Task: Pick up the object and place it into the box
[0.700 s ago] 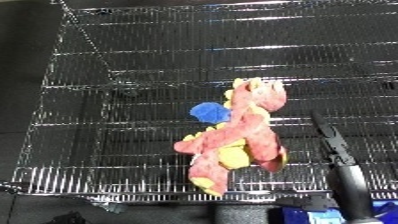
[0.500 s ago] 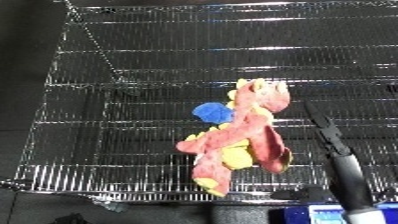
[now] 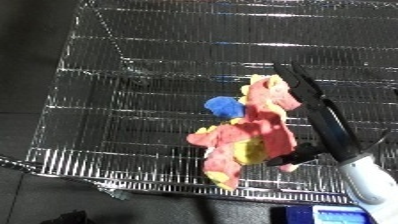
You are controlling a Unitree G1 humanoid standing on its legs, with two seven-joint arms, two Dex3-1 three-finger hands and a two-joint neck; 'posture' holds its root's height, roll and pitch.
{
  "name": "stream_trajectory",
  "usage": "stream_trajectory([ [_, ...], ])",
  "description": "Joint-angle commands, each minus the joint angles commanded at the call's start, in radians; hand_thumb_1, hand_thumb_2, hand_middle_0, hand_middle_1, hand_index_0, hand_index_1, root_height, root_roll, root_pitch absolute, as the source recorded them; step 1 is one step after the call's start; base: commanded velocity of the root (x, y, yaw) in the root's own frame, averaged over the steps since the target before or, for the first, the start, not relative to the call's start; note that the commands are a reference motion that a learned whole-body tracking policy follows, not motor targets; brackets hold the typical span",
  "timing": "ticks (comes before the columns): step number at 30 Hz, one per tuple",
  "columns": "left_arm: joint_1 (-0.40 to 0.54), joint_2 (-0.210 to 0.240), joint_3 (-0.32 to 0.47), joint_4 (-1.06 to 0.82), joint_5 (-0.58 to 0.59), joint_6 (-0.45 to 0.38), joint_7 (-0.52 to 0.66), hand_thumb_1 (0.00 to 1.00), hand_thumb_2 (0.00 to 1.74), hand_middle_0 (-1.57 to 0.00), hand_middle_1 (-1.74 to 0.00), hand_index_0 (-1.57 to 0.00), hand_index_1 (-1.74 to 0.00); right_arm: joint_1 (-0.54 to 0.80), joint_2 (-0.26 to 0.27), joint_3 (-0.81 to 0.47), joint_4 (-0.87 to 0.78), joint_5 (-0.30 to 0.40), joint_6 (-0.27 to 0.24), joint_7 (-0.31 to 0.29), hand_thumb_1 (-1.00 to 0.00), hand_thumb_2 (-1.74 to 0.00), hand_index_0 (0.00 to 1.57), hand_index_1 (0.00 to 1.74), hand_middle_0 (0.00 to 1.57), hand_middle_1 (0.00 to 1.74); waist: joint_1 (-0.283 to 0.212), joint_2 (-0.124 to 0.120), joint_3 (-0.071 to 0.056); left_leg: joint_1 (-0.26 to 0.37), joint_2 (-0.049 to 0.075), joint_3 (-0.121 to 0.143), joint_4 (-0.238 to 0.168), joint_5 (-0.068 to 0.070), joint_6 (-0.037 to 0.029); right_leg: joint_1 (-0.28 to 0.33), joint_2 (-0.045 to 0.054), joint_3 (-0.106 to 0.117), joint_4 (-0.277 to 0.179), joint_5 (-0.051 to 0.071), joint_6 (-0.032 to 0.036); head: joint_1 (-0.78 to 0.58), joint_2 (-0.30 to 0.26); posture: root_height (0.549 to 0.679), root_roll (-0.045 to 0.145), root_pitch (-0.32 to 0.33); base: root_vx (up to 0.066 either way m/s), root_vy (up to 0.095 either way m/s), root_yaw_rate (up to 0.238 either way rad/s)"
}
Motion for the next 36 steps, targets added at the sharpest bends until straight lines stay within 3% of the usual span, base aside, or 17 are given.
stream_trajectory([
  [5, -0.006, 0.001, -0.024, 0.017, 0.002, -0.019, 0.007, 1.00, 1.74, -1.57, -1.74, -1.57, -1.74, -0.126, 0.026, 0.136, 0.170, -0.025, 0.029, 0.021, 0.00, 0.00, 0.00, 0.00, 0.00, 0.00, 0.017, 0.012, 0.000, -0.014, -0.003, -0.006, 0.001, 0.001, -0.0017, -0.008, -0.0002, -0.004, 0.000, 0.003, -0.0023, 0.024, -0.030, 0.637, 0.050, 0.013, 0.016, 0.004, 0.030],
  [13, -0.001, -0.003, -0.053, 0.018, -0.001, -0.033, 0.002, 1.00, 1.74, -1.57, -1.74, -1.57, -1.74, -0.207, 0.097, 0.231, 0.396, -0.066, 0.035, 0.051, 0.00, 0.00, 0.00, 0.00, 0.00, 0.00, 0.039, 0.025, 0.000, -0.020, -0.006, -0.013, 0.002, 0.000, -0.0040, -0.007, 0.0012, -0.009, -0.007, 0.004, -0.0037, 0.054, -0.026, 0.638, 0.048, 0.019, 0.011, 0.000, 0.025],
  [19, 0.006, -0.014, -0.067, 0.013, -0.005, -0.038, -0.003, 1.00, 1.74, -1.57, -1.74, -1.57, -1.74, -0.216, 0.167, 0.247, 0.577, -0.132, 0.068, 0.055, 0.00, 0.00, 0.00, 0.00, 0.00, 0.00, 0.050, 0.036, 0.000, -0.024, -0.008, -0.017, 0.007, -0.003, -0.0055, -0.006, 0.0029, -0.010, -0.007, 0.001, -0.0051, 0.079, -0.017, 0.637, 0.049, 0.020, 0.009, 0.000, 0.010],
  [26, 0.008, -0.023, -0.081, 0.002, 0.000, -0.044, -0.006, 1.00, 1.74, -1.57, -1.74, -1.57, -1.74, -0.226, 0.253, 0.267, 0.719, -0.181, 0.073, 0.068, -0.35, -0.61, 0.55, 0.61, 0.55, 0.61, 0.056, 0.048, 0.000, -0.019, -0.008, -0.017, 0.003, -0.003, -0.0075, -0.003, 0.0037, -0.010, -0.009, -0.003, -0.0050, 0.095, -0.004, 0.638, 0.049, 0.020, 0.014, 0.006, -0.001],
  [29, 0.011, -0.022, -0.078, -0.001, -0.001, -0.044, -0.006, 1.00, 1.74, -1.57, -1.74, -1.57, -1.74, -0.217, 0.260, 0.261, 0.720, -0.176, 0.069, 0.067, -0.50, -0.87, 0.79, 0.87, 0.79, 0.87, 0.054, 0.049, 0.000, -0.017, -0.008, -0.016, 0.001, -0.003, -0.0077, -0.001, 0.0027, -0.009, -0.011, -0.005, -0.0044, 0.096, 0.002, 0.638, 0.050, 0.020, 0.012, 0.002, 0.009],
  [31, 0.012, -0.020, -0.074, 0.000, 0.000, -0.044, -0.004, 1.00, 1.74, -1.57, -1.74, -1.57, -1.74, -0.205, 0.259, 0.257, 0.705, -0.174, 0.067, 0.066, -0.65, -1.13, 1.02, 1.13, 1.02, 1.13, 0.052, 0.048, 0.000, -0.015, -0.008, -0.015, -0.001, -0.004, -0.0073, 0.002, 0.0021, -0.009, -0.012, -0.006, -0.0037, 0.099, 0.013, 0.638, 0.051, 0.021, 0.006, 0.001, -0.014],
  [32, 0.012, -0.020, -0.074, 0.000, 0.000, -0.044, -0.004, 1.00, 1.74, -1.57, -1.74, -1.57, -1.74, -0.205, 0.259, 0.257, 0.705, -0.174, 0.067, 0.066, -0.65, -1.13, 1.02, 1.13, 1.02, 1.13, 0.052, 0.048, 0.000, -0.015, -0.008, -0.015, -0.001, -0.004, -0.0073, 0.002, 0.0021, -0.009, -0.012, -0.006, -0.0037, 0.099, 0.013, 0.638, 0.051, 0.021, 0.005, -0.001, -0.015],
  [34, 0.011, -0.020, -0.072, 0.001, 0.003, -0.044, -0.004, 1.00, 1.74, -1.57, -1.74, -1.57, -1.74, -0.198, 0.258, 0.256, 0.694, -0.176, 0.066, 0.066, -0.75, -1.30, 1.18, 1.30, 1.18, 1.30, 0.050, 0.047, 0.000, -0.014, -0.008, -0.014, -0.002, -0.004, -0.0073, 0.003, 0.0022, -0.008, -0.013, -0.006, -0.0037, 0.099, 0.019, 0.638, 0.051, 0.020, 0.002, -0.002, -0.013],
  [35, 0.011, -0.020, -0.071, 0.002, 0.003, -0.044, -0.004, 1.00, 1.74, -1.57, -1.74, -1.57, -1.74, -0.191, 0.257, 0.252, 0.683, -0.175, 0.065, 0.065, -0.85, -1.48, 1.33, 1.48, 1.33, 1.48, 0.048, 0.046, 0.000, -0.013, -0.007, -0.014, -0.003, -0.005, -0.0074, 0.003, 0.0024, -0.008, -0.014, -0.006, -0.0036, 0.100, 0.024, 0.638, 0.051, 0.020, -0.003, -0.007, -0.009],
  [36, 0.011, -0.020, -0.071, 0.002, 0.003, -0.044, -0.004, 1.00, 1.74, -1.57, -1.74, -1.57, -1.74, -0.191, 0.257, 0.252, 0.683, -0.175, 0.065, 0.065, -0.85, -1.48, 1.33, 1.48, 1.33, 1.48, 0.048, 0.046, 0.000, -0.013, -0.007, -0.014, -0.003, -0.005, -0.0074, 0.003, 0.0024, -0.008, -0.014, -0.006, -0.0036, 0.100, 0.024, 0.638, 0.051, 0.020, -0.003, -0.007, -0.009],
])
